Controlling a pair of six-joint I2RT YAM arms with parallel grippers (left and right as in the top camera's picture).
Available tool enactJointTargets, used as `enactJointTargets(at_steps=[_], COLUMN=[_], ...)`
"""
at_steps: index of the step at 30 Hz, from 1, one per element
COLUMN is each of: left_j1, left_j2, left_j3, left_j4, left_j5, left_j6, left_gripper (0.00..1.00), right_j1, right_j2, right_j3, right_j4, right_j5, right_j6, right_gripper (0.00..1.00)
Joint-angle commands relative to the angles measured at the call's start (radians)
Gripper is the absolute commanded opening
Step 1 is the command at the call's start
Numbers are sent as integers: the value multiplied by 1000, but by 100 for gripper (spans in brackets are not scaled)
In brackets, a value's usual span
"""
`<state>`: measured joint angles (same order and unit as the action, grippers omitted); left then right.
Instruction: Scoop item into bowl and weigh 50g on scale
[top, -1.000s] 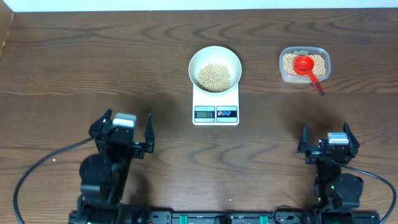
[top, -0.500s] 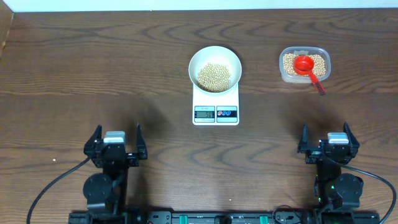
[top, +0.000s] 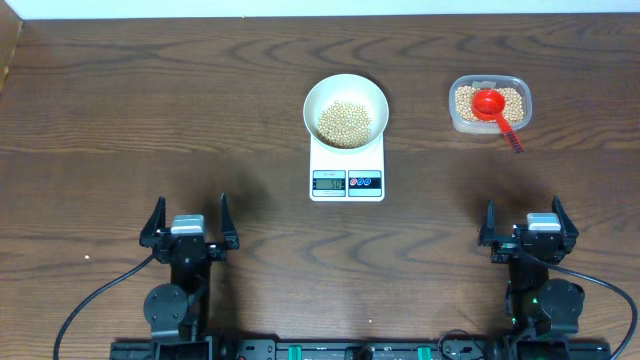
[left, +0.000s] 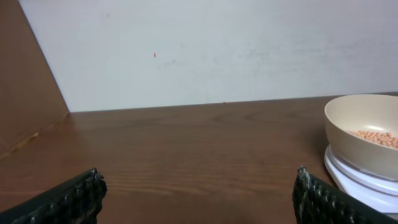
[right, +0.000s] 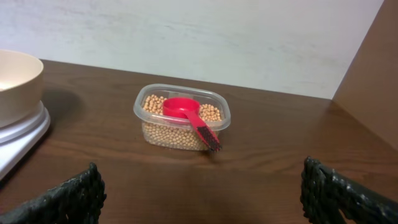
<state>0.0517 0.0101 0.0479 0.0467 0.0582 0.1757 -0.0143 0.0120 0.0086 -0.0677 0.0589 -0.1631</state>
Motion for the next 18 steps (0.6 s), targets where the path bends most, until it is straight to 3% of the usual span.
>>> enactJointTargets(at_steps=[1,6,13,18], left_j1=[5,5,1,1], left_j2=[-8,-8,-9,-9], left_j3=[-32,-44,-44,-44], left_j4=[41,43,-104,-114], left_j5=[8,8,10,2], left_j6=[-13,-13,-17,-17], left_gripper=[98,98,98,98], right_j1=[9,9,9,9], right_j2=[-6,-6,-6,-6], right_j3=[-3,-3,-3,-3], right_j4=[-3,-3,-3,-3], right_j5=[-6,-6,-6,-6], right_j6=[-6,-6,-6,-6], right_gripper=[99,99,99,99])
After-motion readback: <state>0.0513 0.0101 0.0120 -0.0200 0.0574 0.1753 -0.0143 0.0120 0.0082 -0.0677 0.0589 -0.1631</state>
